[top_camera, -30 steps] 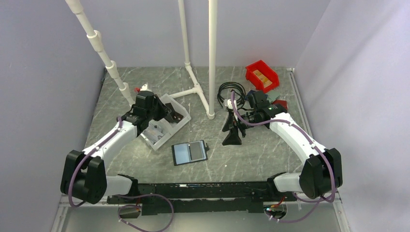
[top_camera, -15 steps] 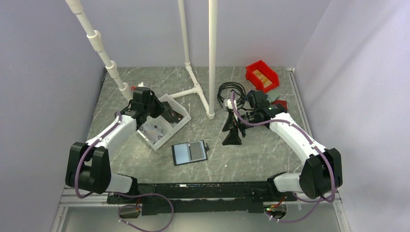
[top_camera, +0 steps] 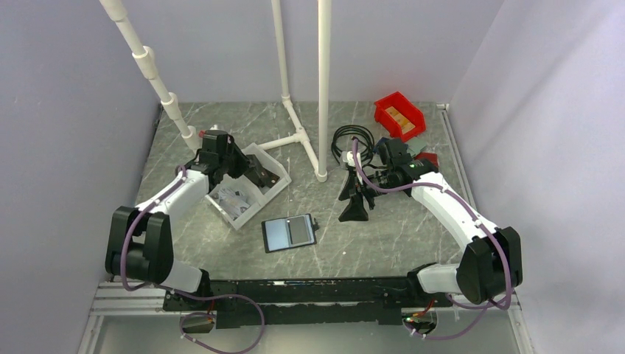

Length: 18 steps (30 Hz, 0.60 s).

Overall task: Take the credit cards out of the card holder
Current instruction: Place the credit card in the storage box.

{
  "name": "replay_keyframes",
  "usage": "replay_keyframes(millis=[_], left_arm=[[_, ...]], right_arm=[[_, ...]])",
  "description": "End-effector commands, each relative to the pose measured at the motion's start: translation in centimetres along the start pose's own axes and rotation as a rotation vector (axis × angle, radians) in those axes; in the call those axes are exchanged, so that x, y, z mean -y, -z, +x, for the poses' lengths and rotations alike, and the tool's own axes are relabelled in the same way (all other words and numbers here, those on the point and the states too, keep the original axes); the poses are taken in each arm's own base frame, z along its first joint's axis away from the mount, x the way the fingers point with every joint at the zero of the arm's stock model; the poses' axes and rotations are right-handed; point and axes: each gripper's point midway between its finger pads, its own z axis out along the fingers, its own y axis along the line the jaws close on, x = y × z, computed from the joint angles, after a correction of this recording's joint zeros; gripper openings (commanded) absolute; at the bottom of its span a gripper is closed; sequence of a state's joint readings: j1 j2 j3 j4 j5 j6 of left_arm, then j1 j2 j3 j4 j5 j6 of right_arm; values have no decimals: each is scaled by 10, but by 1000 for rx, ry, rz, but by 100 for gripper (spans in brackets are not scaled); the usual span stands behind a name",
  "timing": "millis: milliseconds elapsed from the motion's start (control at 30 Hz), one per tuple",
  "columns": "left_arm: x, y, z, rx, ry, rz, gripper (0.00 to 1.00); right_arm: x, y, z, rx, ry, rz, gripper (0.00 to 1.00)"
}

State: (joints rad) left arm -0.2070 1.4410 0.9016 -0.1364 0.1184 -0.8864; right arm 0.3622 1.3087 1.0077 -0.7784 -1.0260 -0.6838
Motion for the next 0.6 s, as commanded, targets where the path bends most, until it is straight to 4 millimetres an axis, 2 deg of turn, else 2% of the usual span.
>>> replay_keyframes(millis=[0,300,367,467,567], left_arm=[[21,-2,-19,28,14,60,0],[19,-24,-14,-28,46,57,2],[18,-30,-12,-46,47,48,11],[14,-34,-13,-71,46,2,33],[5,-30,-12,-84,53,-69,44]], right_arm=[[-1,4,-9,27,45,12,78],[-2,5,-11,31,53,11,78],[-3,5,-11,32,55,11,78],[-3,5,-10,32,53,12,79],[-3,5,-11,31,55,13,79]])
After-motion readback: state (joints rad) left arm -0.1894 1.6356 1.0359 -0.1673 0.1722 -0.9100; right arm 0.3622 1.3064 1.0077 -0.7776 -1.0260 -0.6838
